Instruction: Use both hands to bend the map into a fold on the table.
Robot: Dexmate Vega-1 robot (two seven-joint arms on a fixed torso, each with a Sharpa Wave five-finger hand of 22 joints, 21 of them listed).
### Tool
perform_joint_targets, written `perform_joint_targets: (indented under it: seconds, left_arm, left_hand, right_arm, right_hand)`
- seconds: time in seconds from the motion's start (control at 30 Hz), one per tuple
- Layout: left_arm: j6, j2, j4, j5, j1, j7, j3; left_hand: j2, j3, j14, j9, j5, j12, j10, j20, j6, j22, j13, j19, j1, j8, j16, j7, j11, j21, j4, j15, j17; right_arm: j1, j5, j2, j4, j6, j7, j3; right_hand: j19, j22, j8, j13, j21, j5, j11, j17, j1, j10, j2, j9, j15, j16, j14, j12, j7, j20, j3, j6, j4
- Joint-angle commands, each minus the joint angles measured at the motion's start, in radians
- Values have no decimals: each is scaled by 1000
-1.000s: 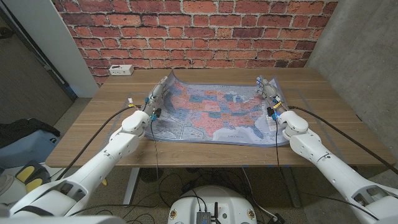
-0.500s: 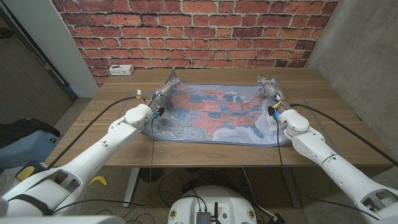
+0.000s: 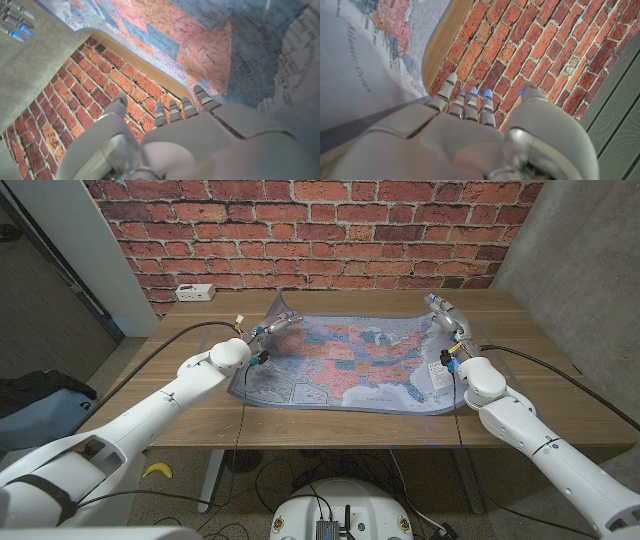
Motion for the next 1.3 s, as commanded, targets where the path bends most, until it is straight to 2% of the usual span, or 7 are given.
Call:
perform_joint_targets:
  seconds: [0.03,0.23,0.57,0.77,1.03,1.13,1.3]
  left_arm:
    - [77,21,-14,101,-80,-93,82]
    - [101,20,-17,146,-103,-113,107]
    - [141,12,-22,213,-133,-143,146]
    - [148,8,-19,240,-143,-157,162]
    - [156,9,-30,271,-139,-151,170]
    - [158,12,-38,285,-132,-142,173]
    - [151,12,-45,313,-119,-121,180]
  left_hand:
    - [-13,1,-21,4,1,-7,-12,18,-8,3,1,-15,24,-1,-6,-7,-9,-15,-26,-13,2]
    - [-20,3,-26,5,4,-8,-11,20,-2,3,2,-20,46,2,-6,-7,-11,-23,-46,-11,2]
    - [-33,6,-29,6,8,-9,-8,23,3,2,2,-17,81,5,-4,-9,-14,-31,-74,-5,3]
    - [-42,5,-31,6,11,-12,-14,21,-4,2,3,-14,98,3,-4,-12,-15,-35,-85,-5,3]
    - [-63,2,-45,7,18,-16,-28,15,-27,2,3,-13,132,-3,-6,-20,-13,-44,-100,-7,4]
    - [-74,-2,-54,7,22,-20,-39,12,-34,2,4,-17,147,-3,-8,-26,-12,-50,-103,-9,4]
    - [-100,-14,-86,7,31,-29,-77,11,-68,3,4,-34,176,-10,-11,-41,-14,-68,-101,-7,4]
  right_arm:
    - [-104,-80,-31,-163,-145,-185,69]
    - [-142,-100,-42,-242,-274,-254,98]
    - [-159,-25,-56,-418,-692,-344,141]
    - [-112,48,-72,-489,-949,-356,145]
    - [0,121,-75,-535,-1266,-375,114]
    - [40,128,-72,-538,-1350,-379,94]
    - [89,125,-64,-536,-1446,-382,61]
  right_hand:
    - [17,5,6,5,-8,6,-7,1,40,10,11,3,-6,0,10,2,-3,-8,16,13,-25]
    - [20,5,4,6,-15,11,-15,2,66,8,21,3,-15,-1,10,-1,-7,-14,32,15,-45]
    - [25,6,-6,7,-26,12,-24,6,79,-22,23,5,-10,-6,-5,-14,-1,-14,39,-9,-58]
    - [31,7,-4,8,-28,11,-20,9,71,-22,21,5,-10,-3,-2,-14,8,-12,35,-5,-54]
    - [26,8,-5,9,-38,5,-25,13,51,-33,15,6,-3,-6,-18,-17,9,-2,24,-12,-45]
    - [30,8,-3,9,-40,2,-27,13,46,-32,10,6,-3,-5,-16,-16,13,3,20,-9,-45]
    - [73,9,12,11,-41,-6,-16,17,34,12,0,7,0,26,62,1,30,25,9,38,-48]
